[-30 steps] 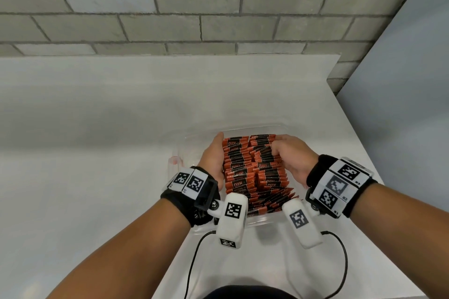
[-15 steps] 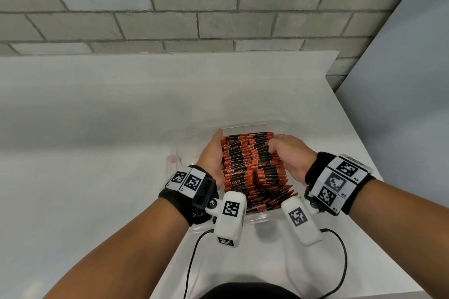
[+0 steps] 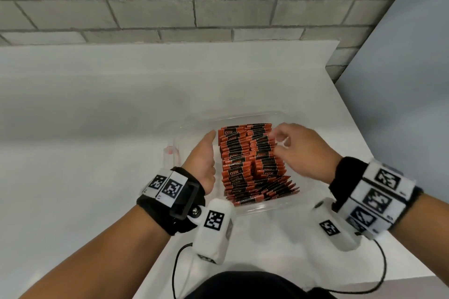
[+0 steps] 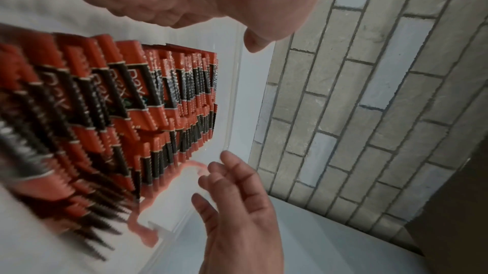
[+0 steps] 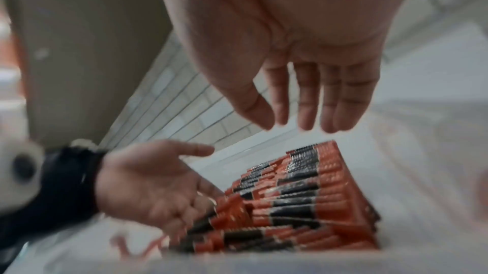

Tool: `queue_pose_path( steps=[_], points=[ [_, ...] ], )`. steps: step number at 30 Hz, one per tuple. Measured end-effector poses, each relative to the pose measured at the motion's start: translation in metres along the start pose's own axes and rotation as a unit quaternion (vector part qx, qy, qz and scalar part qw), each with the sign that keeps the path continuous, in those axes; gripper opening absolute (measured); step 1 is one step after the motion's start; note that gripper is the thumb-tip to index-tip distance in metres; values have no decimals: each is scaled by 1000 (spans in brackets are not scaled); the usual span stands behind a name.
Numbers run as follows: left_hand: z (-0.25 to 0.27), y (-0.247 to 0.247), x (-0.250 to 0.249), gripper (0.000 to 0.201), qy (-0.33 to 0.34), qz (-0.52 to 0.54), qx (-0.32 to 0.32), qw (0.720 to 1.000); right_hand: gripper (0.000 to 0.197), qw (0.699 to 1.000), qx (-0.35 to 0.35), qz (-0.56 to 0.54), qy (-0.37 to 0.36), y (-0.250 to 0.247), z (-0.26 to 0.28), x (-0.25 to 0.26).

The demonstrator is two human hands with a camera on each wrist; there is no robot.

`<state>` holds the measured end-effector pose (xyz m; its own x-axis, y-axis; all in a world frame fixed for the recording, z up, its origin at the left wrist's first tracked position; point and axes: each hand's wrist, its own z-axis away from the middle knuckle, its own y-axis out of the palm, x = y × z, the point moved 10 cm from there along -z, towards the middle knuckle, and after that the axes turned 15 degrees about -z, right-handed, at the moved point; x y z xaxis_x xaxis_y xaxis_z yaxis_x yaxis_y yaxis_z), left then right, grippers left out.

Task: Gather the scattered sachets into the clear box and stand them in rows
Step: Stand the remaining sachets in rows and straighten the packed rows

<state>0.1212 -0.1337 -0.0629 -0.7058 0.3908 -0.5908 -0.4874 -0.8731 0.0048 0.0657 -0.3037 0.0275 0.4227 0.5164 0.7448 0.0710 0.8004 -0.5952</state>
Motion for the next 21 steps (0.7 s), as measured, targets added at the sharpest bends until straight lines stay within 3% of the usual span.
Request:
queue_pose_path(
  steps=[3, 6, 10, 14, 21],
  points=[
    [4, 4, 10, 78, -6, 22, 19, 1000, 29, 986, 75, 129, -77, 24, 19, 8],
    [13, 13, 11, 74, -3, 51, 34, 998, 50, 962, 143, 204, -112, 52, 28, 7],
    [24, 21, 8, 41, -2, 50, 42, 998, 58, 912, 223, 327, -111, 81, 36, 3],
    [29, 21, 6, 39, 8, 53, 37, 998, 56, 888, 225, 386, -113, 87, 36, 2],
    [31, 23, 12, 40, 7, 54, 34, 998, 56, 894, 245, 358, -114, 94, 39, 7]
  ],
)
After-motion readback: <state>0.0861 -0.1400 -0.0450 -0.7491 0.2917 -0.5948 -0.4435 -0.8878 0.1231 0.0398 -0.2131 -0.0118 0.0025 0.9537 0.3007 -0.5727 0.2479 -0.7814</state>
